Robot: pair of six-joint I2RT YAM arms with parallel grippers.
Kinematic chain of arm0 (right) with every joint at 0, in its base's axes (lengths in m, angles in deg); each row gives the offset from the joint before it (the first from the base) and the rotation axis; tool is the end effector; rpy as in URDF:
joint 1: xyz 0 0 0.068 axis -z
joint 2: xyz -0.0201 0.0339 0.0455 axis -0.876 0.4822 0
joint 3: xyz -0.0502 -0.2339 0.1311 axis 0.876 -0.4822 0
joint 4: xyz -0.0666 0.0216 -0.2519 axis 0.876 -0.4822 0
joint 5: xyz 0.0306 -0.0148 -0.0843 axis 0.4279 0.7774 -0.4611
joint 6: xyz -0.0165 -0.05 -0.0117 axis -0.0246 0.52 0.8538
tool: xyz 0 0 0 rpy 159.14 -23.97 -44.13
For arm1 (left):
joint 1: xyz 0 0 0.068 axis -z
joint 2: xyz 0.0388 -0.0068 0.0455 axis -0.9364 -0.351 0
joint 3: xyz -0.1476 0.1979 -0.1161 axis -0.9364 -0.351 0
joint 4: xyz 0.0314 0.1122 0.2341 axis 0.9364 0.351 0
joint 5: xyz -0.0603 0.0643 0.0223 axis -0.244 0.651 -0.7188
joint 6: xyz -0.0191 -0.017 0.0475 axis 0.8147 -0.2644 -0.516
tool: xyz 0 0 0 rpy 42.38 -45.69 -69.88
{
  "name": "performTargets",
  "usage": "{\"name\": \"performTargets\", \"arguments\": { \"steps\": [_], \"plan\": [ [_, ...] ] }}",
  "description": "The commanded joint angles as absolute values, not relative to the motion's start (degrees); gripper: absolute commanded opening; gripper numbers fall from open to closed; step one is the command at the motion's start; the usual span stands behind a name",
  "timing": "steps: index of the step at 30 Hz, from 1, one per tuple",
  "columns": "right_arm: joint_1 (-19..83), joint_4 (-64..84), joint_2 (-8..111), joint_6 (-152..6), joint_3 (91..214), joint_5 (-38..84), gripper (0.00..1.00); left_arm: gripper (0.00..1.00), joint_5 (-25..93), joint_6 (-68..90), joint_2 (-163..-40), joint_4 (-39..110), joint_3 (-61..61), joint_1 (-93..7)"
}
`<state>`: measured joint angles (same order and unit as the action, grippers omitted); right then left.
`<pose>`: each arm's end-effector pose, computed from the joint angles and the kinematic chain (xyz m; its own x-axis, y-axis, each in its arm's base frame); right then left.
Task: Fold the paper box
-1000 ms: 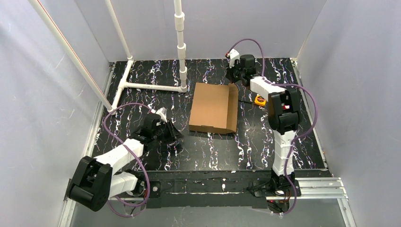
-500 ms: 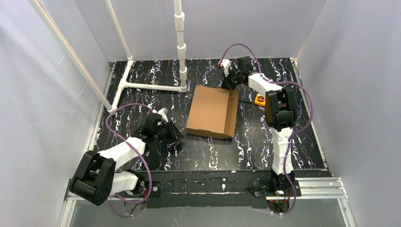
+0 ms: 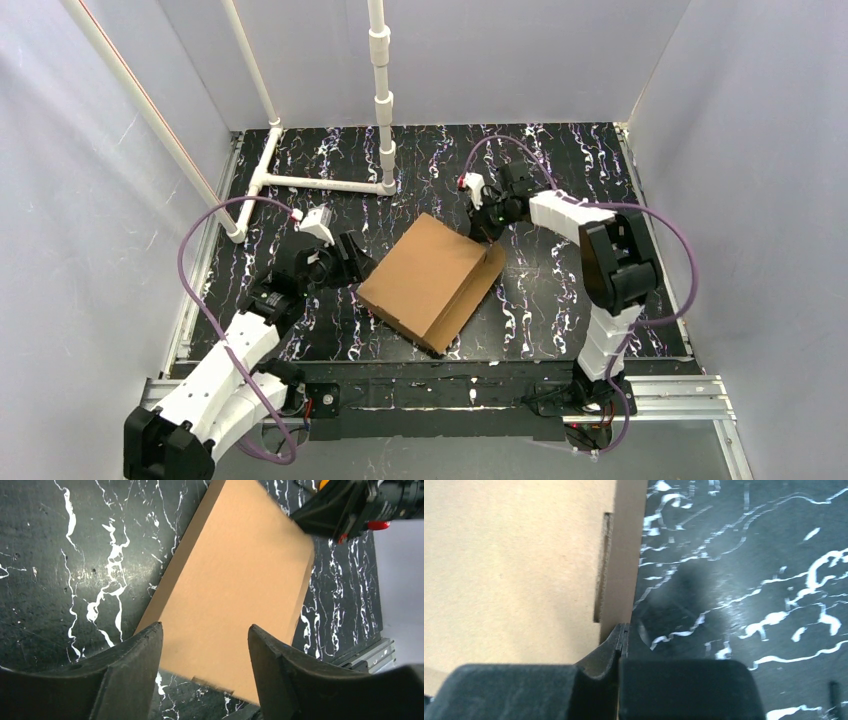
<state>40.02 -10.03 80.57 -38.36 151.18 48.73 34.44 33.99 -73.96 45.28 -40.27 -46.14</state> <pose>0.3677 0.1630 0.1779 -0.4177 -0.5838 -0.6962 -0.8786 0.4549 0.1456 0.1773 -0.0815 0.2553 -0.5875 -0.3564 -0.7265 0.2087 0.8007 -0.5616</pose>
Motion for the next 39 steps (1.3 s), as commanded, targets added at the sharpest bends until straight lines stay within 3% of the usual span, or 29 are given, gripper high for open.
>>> {"name": "performTargets", "arguments": {
  "steps": [1, 6, 9, 10, 13, 17, 20, 26, 31, 39],
  "plan": [
    [36.7, 1.1, 71.0, -48.0, 143.9, 46.9, 0.01, 0.66, 34.4, 28.7, -74.5, 49.4, -35.9, -46.7],
    [35.9, 8.8, 63.6, -54.7, 135.0, 50.0, 0.04, 0.79, 25.9, 28.3, -80.9, 47.6, -31.4, -46.7],
    [37.4, 10.1, 59.2, -53.2, 132.1, 46.9, 0.07, 0.75, 23.0, 29.5, -83.8, 48.9, -29.8, -46.8],
    [39.9, 12.2, 57.7, -54.1, 131.3, 46.0, 0.08, 0.7, 23.8, 30.2, -83.8, 50.6, -29.5, -46.7],
    [46.5, 15.4, 54.8, -56.5, 129.1, 47.6, 0.1, 0.41, 31.5, 33.4, -79.9, 60.8, -29.1, -46.8],
    [46.3, 21.4, 54.4, -60.1, 125.3, 43.5, 0.18, 0.11, 38.9, 42.8, -71.6, 71.1, -31.7, -46.7],
    [43.9, 20.8, 56.6, -61.2, 126.5, 37.0, 0.18, 0.0, 40.2, 48.5, -70.2, 81.7, -31.6, -46.7],
    [40.4, 20.5, 59.3, -61.4, 126.9, 37.1, 0.13, 0.0, 38.2, 56.1, -72.3, 86.6, -37.0, -46.6],
    [38.1, 18.5, 61.0, -59.3, 127.3, 39.4, 0.02, 0.0, 36.7, 55.9, -75.8, 77.4, -41.1, -46.6],
    [36.0, 12.9, 63.2, -53.6, 129.1, 41.0, 0.01, 0.0, 34.6, 53.1, -91.0, 64.5, -36.7, -46.6]
  ]
}}
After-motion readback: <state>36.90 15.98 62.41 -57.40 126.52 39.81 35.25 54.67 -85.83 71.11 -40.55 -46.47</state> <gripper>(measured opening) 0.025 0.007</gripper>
